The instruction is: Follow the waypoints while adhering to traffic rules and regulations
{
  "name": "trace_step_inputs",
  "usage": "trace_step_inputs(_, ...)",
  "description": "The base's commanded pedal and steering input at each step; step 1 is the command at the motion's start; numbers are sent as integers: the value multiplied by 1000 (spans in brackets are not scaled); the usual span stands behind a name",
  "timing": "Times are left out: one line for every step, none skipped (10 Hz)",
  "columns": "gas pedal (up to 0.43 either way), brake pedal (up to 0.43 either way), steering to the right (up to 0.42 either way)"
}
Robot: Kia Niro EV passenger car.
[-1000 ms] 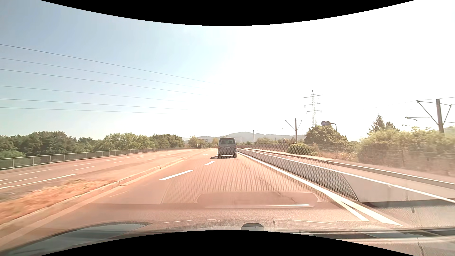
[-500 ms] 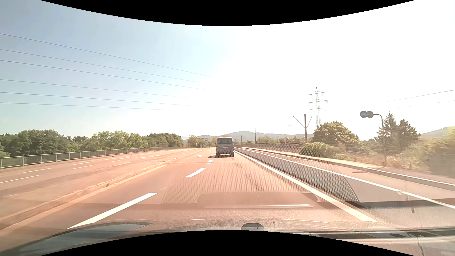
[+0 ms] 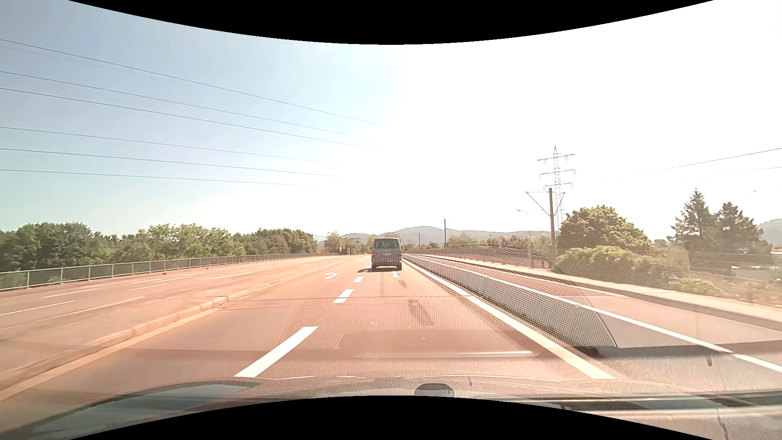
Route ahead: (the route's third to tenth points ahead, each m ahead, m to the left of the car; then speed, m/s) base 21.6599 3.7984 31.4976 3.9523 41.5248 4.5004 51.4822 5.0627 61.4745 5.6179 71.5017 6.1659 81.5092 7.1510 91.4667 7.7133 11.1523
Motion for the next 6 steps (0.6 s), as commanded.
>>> trace_step_inputs(150, 0, -13)
trace_step_inputs(150, 0, -13)
trace_step_inputs(150, 0, -13)
trace_step_inputs(150, 0, -13)
trace_step_inputs(150, 0, -13)
trace_step_inputs(150, 0, -13)
